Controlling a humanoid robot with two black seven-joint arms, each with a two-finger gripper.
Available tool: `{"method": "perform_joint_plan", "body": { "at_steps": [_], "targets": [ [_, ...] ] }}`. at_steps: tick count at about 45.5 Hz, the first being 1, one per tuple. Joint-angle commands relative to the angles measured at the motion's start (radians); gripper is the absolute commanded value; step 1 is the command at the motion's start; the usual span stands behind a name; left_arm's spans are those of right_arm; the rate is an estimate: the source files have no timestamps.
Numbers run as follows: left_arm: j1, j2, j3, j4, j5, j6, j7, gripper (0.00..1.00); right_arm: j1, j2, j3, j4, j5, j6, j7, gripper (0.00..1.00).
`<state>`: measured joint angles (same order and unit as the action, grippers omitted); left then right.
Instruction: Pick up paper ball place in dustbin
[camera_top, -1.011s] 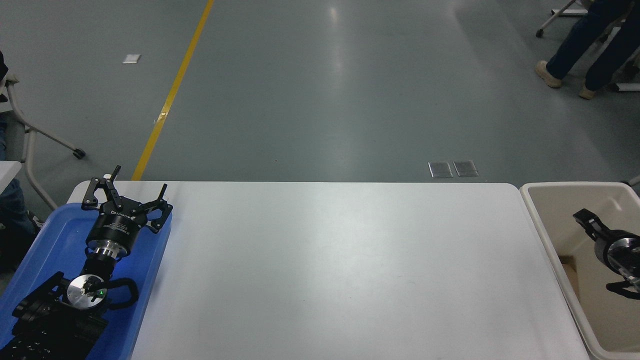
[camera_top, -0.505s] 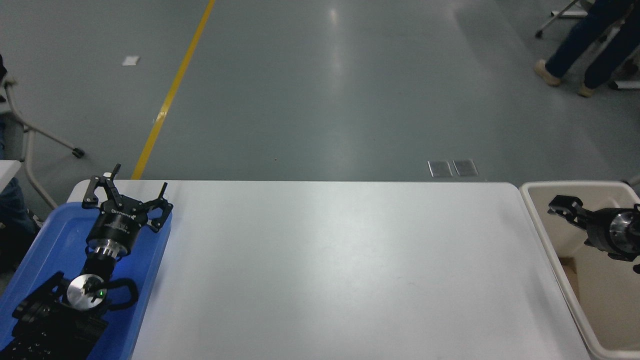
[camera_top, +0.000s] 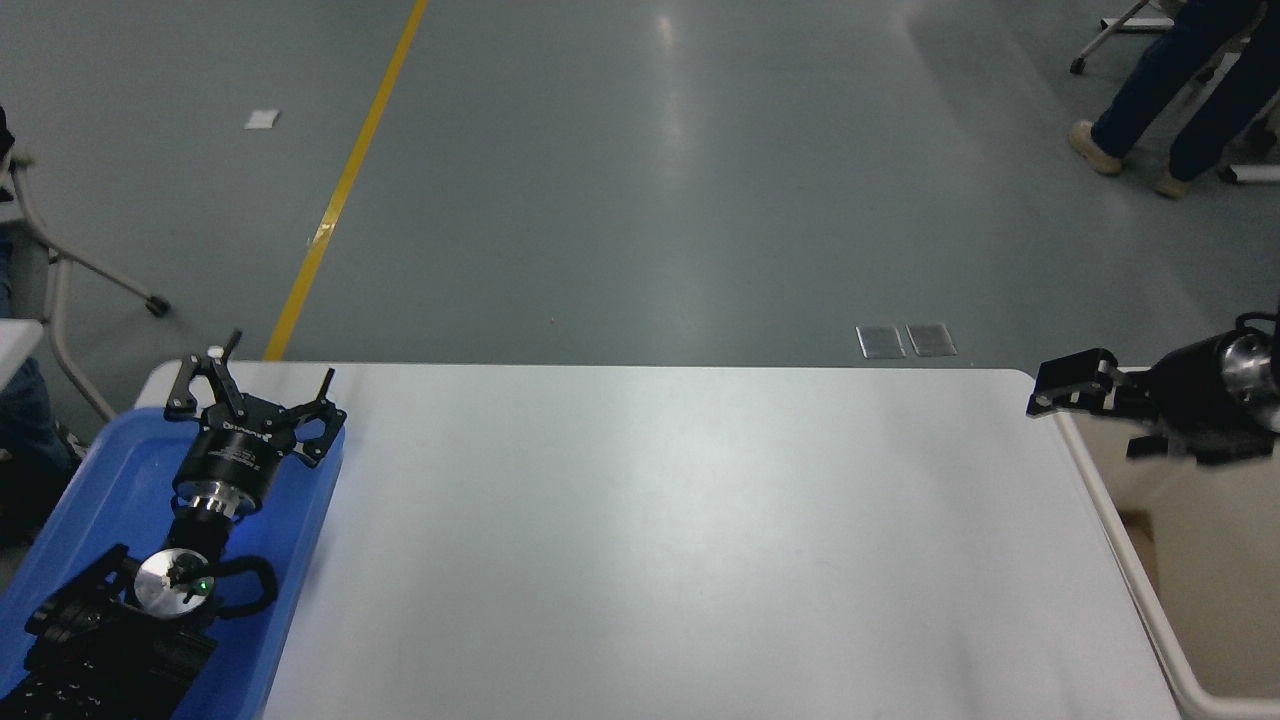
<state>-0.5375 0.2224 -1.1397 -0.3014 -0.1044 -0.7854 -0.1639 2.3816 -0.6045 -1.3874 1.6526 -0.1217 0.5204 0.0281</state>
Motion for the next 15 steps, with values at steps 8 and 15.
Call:
{"method": "perform_joint_plan", "body": {
  "at_steps": [8,15],
  "targets": [
    [0.001,0.0,0.0,0.001,-0.001,0.0,0.0,0.99,0.349,0.089,0.085,0.069,0.089,0.265,-0.008,1.0],
    [0.001,0.0,0.0,0.001,-0.001,0.0,0.0,0.99,0.372,0.126,0.139,0.069,0.091,0.265,-0.008,1.0]
  ]
}}
